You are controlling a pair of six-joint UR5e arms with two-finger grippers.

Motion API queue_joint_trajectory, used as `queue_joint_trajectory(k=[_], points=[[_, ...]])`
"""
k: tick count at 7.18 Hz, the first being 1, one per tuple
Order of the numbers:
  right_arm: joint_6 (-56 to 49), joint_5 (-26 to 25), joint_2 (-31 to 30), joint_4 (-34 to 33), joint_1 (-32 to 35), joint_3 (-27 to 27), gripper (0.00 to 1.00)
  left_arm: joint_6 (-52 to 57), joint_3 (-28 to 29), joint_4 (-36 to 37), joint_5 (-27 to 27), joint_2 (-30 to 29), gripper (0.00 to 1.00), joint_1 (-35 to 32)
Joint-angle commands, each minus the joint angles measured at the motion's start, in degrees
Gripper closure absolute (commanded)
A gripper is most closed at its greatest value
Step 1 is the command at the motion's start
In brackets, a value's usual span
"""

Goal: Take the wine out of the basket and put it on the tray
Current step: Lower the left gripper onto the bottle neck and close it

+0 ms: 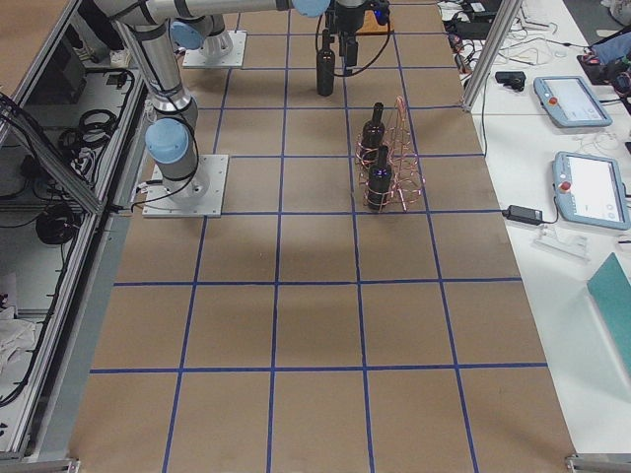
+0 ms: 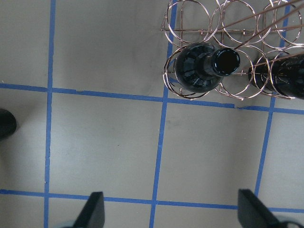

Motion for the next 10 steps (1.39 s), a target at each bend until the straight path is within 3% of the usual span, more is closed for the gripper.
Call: queue_joint_trajectory(k=[1,9,10], points=[[-0.04,0.03,0.06,0.04,-0.02,0.00,0.00,0.11,-1.43,0.15,0.11,0.13,0.00,0.29],[-0.22,-0.06,-0.03,-0.66,0.07,0.00,0.00,-0.15,-2.49,0.50,-0.68,-0.40,0.14,1.00],[-0.22,-0.49,-0.03,-0.58,-0.02,0.00,0.00,0.37,-2.49,0.59,-0.68,-0.40,0.23,1.00]])
